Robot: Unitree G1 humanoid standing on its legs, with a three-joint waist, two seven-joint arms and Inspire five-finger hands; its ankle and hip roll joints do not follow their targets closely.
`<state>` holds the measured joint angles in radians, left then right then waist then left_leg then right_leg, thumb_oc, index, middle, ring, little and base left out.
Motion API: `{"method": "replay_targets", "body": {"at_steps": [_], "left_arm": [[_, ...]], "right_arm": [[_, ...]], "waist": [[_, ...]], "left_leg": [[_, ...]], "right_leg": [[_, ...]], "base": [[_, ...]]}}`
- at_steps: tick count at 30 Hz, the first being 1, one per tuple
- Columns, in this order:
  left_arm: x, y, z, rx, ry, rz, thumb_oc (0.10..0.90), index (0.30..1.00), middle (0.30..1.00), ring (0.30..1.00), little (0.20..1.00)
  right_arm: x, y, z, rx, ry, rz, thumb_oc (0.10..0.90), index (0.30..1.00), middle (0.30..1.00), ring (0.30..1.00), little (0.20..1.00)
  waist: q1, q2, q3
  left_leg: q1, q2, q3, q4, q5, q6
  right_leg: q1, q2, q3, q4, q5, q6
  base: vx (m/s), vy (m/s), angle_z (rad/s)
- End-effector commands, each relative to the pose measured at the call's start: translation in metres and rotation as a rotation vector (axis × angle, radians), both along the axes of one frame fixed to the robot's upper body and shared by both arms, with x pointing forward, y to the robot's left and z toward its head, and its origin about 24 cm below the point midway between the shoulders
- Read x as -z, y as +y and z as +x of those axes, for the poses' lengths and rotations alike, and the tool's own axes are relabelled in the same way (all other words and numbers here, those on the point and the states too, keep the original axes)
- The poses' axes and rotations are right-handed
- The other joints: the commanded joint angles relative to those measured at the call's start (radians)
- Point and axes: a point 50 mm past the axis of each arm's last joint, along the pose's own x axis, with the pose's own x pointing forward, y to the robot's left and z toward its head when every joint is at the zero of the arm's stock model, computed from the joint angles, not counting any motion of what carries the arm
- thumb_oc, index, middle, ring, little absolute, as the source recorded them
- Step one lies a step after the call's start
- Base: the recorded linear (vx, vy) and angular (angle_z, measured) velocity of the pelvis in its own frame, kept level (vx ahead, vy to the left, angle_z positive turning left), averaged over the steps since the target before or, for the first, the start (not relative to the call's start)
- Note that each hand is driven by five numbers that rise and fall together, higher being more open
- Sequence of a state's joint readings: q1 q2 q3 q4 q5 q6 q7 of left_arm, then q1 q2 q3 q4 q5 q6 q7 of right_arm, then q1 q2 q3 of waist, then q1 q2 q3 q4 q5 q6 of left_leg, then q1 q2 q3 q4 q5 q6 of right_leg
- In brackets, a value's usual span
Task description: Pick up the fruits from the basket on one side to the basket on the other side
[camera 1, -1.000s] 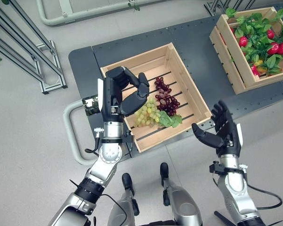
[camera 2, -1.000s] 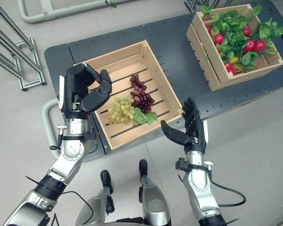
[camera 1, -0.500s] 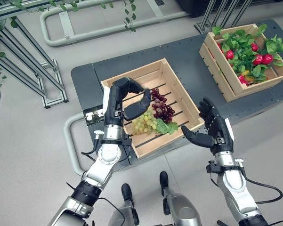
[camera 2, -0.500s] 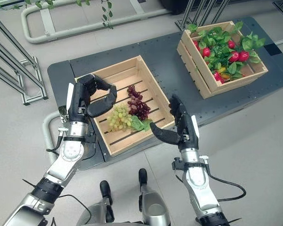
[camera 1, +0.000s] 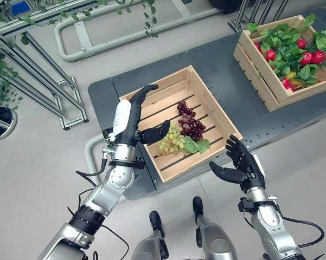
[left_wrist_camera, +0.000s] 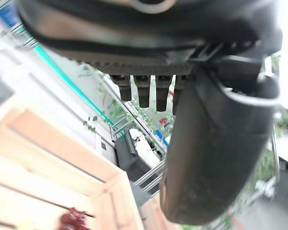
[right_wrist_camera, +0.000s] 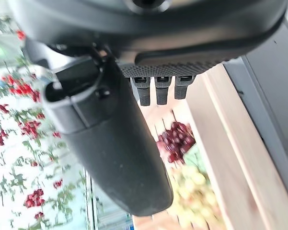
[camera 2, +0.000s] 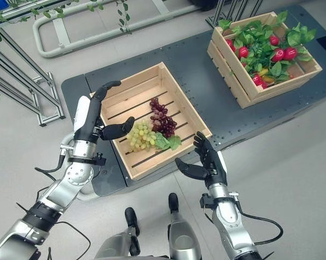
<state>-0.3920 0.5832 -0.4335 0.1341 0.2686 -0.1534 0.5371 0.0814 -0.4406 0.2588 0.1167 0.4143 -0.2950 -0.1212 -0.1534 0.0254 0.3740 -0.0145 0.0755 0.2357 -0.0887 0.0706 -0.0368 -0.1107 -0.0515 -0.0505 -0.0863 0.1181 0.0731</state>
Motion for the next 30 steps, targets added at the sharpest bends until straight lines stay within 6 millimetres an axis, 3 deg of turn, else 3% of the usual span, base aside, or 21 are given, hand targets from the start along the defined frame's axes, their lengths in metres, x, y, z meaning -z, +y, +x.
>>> {"method": "replay_targets", "body": {"at_steps": [1,8,17,23,30], "left_arm": [[-0.044,-0.002,0.017,-0.02,-0.201,0.084,0.8,0.9,0.9,0.9,0.9],[-0.047,0.006,0.041,-0.086,-0.144,0.311,0.8,0.9,0.9,0.9,0.9],[-0.058,-0.001,0.069,-0.128,-0.071,0.454,0.8,0.9,0.9,0.9,0.9],[-0.061,0.004,0.079,-0.184,-0.035,0.444,0.8,0.9,0.9,0.9,0.9],[-0.049,0.014,0.086,-0.248,0.064,0.422,0.8,0.9,0.9,0.9,0.9]], "right_arm": [[-0.033,0.004,0.011,-0.079,-0.177,0.033,0.8,0.9,0.9,0.9,0.9],[-0.021,0.001,0.01,-0.142,-0.1,-0.002,0.8,0.9,0.9,0.9,0.9],[-0.01,0.001,0.012,-0.177,-0.03,-0.005,0.8,0.9,0.9,0.9,0.9],[-0.009,0.002,0.013,-0.171,-0.036,0.023,0.8,0.9,0.9,0.9,0.9],[-0.01,0.001,0.017,-0.12,-0.05,0.042,0.8,0.9,0.9,0.9,0.9]], "waist": [[-0.04,-0.006,-0.006],[-0.082,0.009,0.027],[-0.13,-0.008,0.086],[-0.141,-0.023,0.114],[-0.136,-0.038,0.128]], "left_leg": [[-0.062,-0.025,-0.014,0.036,-0.008,0.027],[-0.092,-0.022,0.014,0.052,-0.001,0.017],[-0.165,-0.008,0.047,0.099,0.001,0.012],[-0.21,0.002,0.05,0.14,-0.005,0.008],[-0.251,0.008,0.042,0.179,-0.011,0.008]], "right_leg": [[-0.019,-0.004,0.024,0.085,-0.054,0.0],[-0.061,-0.009,0.039,0.099,-0.05,0.002],[-0.143,0.0,0.069,0.129,-0.037,-0.001],[-0.184,0.005,0.068,0.163,-0.043,-0.005],[-0.214,0.004,0.058,0.19,-0.049,-0.01]], "base": [[0.0,0.05,-0.14],[0.0,0.029,-0.04],[-0.01,0.012,-0.09],[-0.01,-0.011,-0.05],[-0.01,-0.012,0.01]]}}
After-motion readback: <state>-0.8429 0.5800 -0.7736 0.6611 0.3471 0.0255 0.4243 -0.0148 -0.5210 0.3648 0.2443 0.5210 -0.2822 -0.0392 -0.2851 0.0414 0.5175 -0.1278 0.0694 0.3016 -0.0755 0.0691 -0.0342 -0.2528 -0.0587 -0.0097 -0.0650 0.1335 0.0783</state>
